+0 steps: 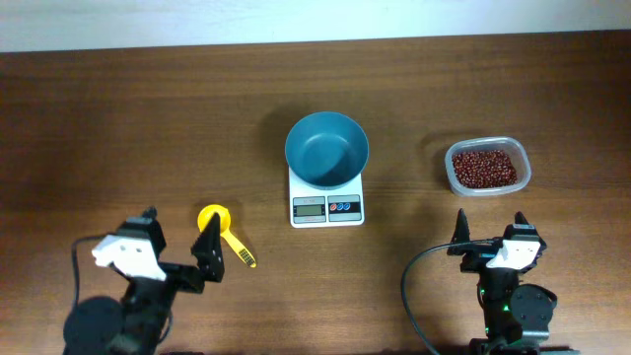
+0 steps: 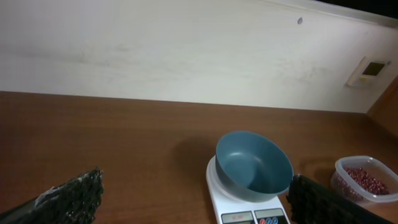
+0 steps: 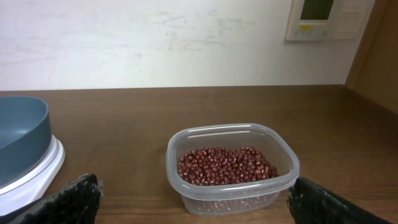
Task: Scoop item into bowl and weigh 50g on scale
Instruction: 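Move left gripper down over the yellow scoop's cup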
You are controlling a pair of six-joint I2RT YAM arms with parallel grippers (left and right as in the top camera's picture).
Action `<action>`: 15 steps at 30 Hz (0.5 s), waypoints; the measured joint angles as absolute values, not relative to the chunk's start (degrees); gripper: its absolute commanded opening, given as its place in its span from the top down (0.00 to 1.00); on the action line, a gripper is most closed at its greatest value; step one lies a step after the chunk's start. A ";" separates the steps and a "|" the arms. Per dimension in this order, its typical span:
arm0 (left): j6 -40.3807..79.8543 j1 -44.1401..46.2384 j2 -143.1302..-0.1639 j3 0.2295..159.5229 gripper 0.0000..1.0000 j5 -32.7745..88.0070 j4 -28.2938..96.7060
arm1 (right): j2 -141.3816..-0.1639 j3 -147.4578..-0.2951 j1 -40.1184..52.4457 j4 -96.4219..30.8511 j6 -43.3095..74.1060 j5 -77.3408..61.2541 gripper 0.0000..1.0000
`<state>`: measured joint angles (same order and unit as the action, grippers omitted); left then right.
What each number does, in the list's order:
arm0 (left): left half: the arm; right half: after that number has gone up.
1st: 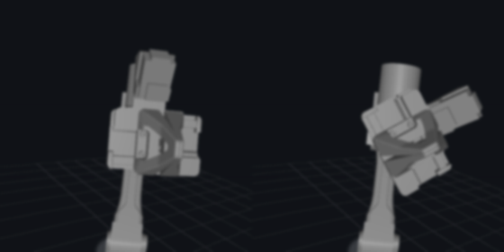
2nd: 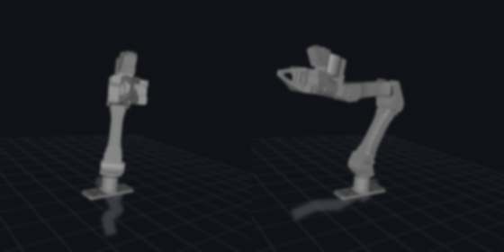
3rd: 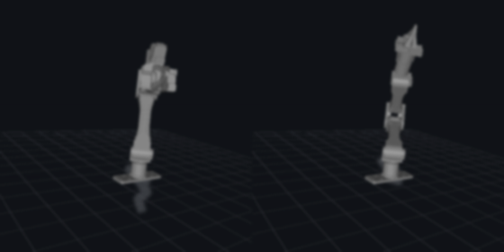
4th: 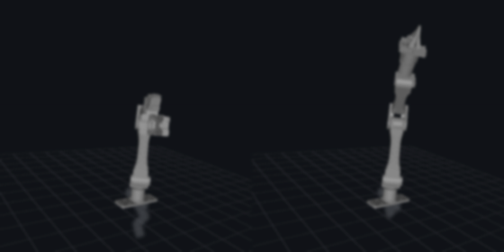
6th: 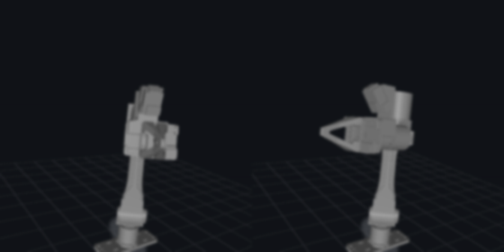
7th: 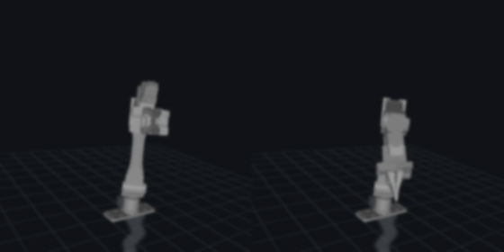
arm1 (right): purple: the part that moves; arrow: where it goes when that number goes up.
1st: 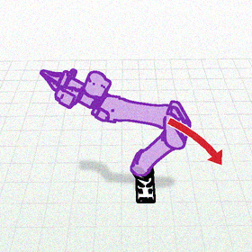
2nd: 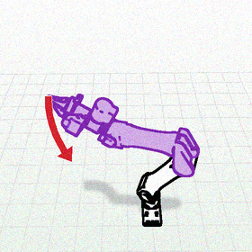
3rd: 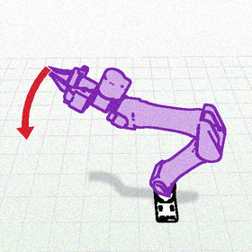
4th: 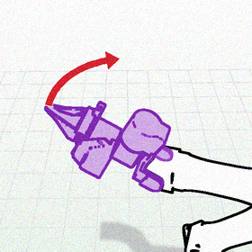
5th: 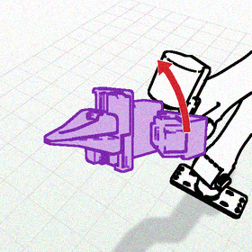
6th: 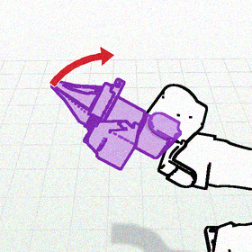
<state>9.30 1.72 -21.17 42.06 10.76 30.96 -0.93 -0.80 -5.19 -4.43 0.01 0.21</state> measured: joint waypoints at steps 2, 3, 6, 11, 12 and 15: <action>9.30 1.72 -24.34 44.60 0.01 11.09 32.45 | -0.93 -0.80 -5.19 -4.45 0.03 0.19 0.01; 9.30 1.72 -26.28 46.15 0.01 11.27 33.87 | -0.91 -0.80 -5.19 -4.43 0.01 0.21 0.01; 9.32 1.72 -30.96 49.58 0.01 11.81 38.87 | -0.91 -0.80 -5.19 -4.43 -0.01 0.19 0.01; 9.32 1.72 -37.60 52.14 0.01 12.82 45.21 | -0.91 -0.80 -5.19 -4.43 0.03 0.21 0.01; 9.30 1.72 -38.44 52.18 0.01 13.39 45.32 | -0.91 -0.80 -5.19 -4.43 0.01 0.21 0.01; 9.32 1.63 -40.73 52.40 0.01 18.63 48.45 | -0.91 -0.80 -5.19 -4.43 0.01 0.21 0.01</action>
<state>9.32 1.63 -40.73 52.40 18.63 48.45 -0.91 -0.80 -5.19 -4.43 0.01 0.21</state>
